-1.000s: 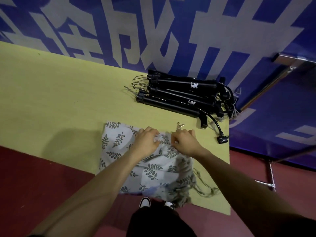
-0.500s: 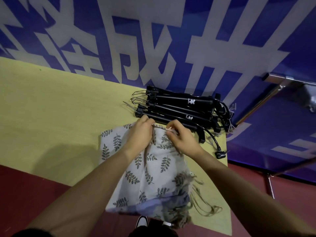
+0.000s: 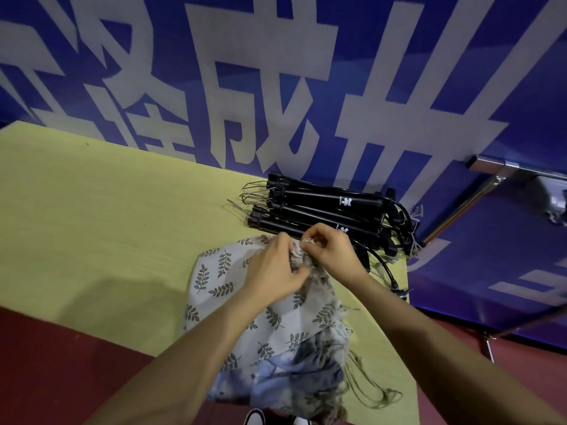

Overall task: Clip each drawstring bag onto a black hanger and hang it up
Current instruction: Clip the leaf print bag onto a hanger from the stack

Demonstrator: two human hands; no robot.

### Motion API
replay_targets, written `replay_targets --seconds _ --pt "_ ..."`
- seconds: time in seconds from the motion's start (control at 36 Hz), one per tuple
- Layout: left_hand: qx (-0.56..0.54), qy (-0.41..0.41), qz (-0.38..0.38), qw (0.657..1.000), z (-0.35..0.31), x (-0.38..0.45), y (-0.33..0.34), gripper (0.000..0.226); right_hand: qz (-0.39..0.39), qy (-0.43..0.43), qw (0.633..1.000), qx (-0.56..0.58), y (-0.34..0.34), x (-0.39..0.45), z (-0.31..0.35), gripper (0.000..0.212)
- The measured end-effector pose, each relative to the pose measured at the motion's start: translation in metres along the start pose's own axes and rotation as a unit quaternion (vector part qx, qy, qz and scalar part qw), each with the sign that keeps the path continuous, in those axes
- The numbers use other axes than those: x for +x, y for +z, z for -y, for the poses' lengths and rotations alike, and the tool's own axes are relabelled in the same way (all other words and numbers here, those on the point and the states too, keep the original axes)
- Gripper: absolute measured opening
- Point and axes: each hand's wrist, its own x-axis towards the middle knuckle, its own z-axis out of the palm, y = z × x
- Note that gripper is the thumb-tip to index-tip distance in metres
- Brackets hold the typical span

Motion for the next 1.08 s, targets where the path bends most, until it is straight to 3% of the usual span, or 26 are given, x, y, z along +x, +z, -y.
replay_targets --seconds 0.14,0.28,0.36,0.5,0.58,0.75,0.86,1.08 --pt "0.027 -0.067 -0.037 0.997 -0.014 -0.003 0.008 0.047 -0.013 -0.002 1.000 0.019 -0.004 0.004 0.002 0.005" --pt "0.017 -0.053 -0.046 0.997 -0.016 -0.001 0.009 0.027 -0.007 -0.015 1.000 0.008 -0.007 0.004 -0.002 0.002" --pt "0.035 -0.015 -0.028 0.999 -0.014 -0.005 0.002 0.027 -0.022 -0.022 0.999 -0.034 -0.005 0.005 -0.005 0.002" --pt "0.068 0.056 0.033 0.996 -0.005 -0.009 -0.003 0.047 -0.033 -0.006 0.999 -0.026 -0.006 0.010 -0.009 0.008" --pt "0.116 0.052 0.052 0.991 0.000 -0.003 -0.004 0.056 -0.034 0.001 0.998 -0.052 -0.005 0.014 -0.014 0.004" --pt "0.143 0.018 0.036 0.989 0.013 0.012 -0.012 0.066 -0.027 0.027 0.999 0.018 -0.013 0.017 -0.026 0.011" --pt "0.099 -0.017 0.034 0.994 0.028 0.013 -0.011 0.069 -0.025 0.072 0.994 -0.081 -0.013 0.013 -0.055 0.015" --pt "0.098 -0.079 0.025 0.992 0.032 0.024 0.003 0.068 0.091 0.128 0.950 -0.272 0.010 0.003 -0.109 0.047"
